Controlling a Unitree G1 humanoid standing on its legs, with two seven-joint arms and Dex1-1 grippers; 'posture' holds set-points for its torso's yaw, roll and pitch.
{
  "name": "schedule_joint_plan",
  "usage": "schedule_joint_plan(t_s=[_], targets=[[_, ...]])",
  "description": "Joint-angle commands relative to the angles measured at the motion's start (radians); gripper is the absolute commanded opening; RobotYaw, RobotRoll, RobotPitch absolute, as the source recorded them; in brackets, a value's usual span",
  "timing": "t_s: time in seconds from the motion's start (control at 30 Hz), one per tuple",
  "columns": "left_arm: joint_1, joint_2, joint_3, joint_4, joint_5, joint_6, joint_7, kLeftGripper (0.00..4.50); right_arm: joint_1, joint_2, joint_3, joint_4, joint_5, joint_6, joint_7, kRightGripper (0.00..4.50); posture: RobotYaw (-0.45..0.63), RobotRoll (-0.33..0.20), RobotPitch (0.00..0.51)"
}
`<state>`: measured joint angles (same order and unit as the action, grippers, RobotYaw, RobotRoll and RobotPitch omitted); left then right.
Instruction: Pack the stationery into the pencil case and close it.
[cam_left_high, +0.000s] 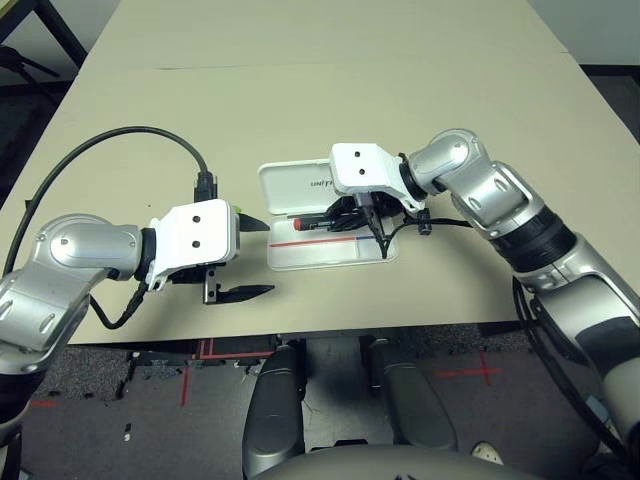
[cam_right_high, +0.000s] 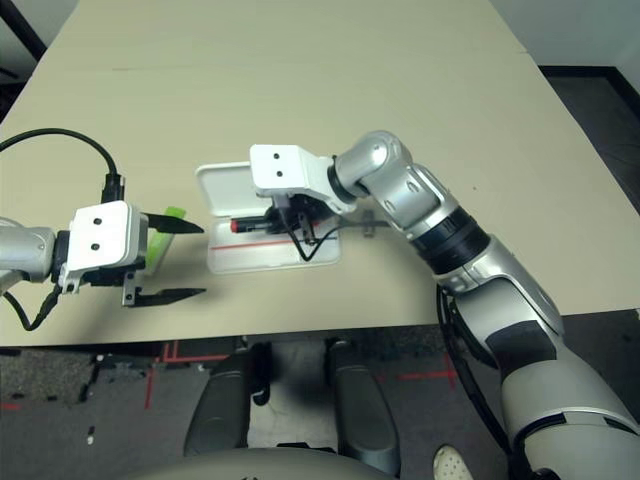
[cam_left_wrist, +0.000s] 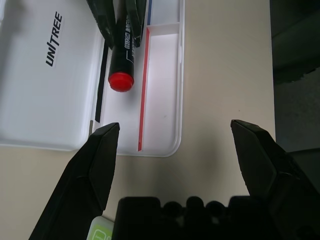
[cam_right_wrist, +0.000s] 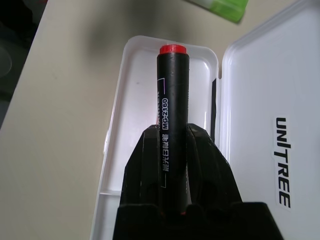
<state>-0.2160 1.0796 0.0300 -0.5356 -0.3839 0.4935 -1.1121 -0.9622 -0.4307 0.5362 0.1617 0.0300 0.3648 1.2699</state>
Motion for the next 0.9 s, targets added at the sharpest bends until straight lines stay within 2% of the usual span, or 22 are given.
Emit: schedule_joint_plan(t_s=[0.03,0.27,0.3,0.7,0.9], targets=[[0.016,0.011,0.012,-0.016,0.002,0.003,0.002,4.5,0.024,0.015,-0.016,0.007,-0.003,-0.046,-0.011,1.56,0.1,0.0,0.215],[0.028,0.018,0.017,-0.013,0.004,-0.002,-0.005,4.5,0.042,-0.031,-0.097,-0.089,0.066,0.01,0.024,4.29,0.1,0.0,0.217],[0.031,0.02,0.018,-0.012,0.005,-0.004,-0.007,4.5,0.05,-0.051,-0.113,-0.115,0.087,0.031,0.04,4.47,0.1,0.0,0.216],[0.022,0.036,0.017,0.03,0.012,-0.026,-0.024,4.5,0.099,-0.33,-0.313,-0.28,0.34,0.265,0.198,4.47,0.07,0.0,0.211],[0.03,0.042,0.033,0.056,0.014,-0.032,-0.021,4.5,0.184,-0.467,-0.424,-0.334,0.43,0.326,0.213,4.47,0.06,0.0,0.206]])
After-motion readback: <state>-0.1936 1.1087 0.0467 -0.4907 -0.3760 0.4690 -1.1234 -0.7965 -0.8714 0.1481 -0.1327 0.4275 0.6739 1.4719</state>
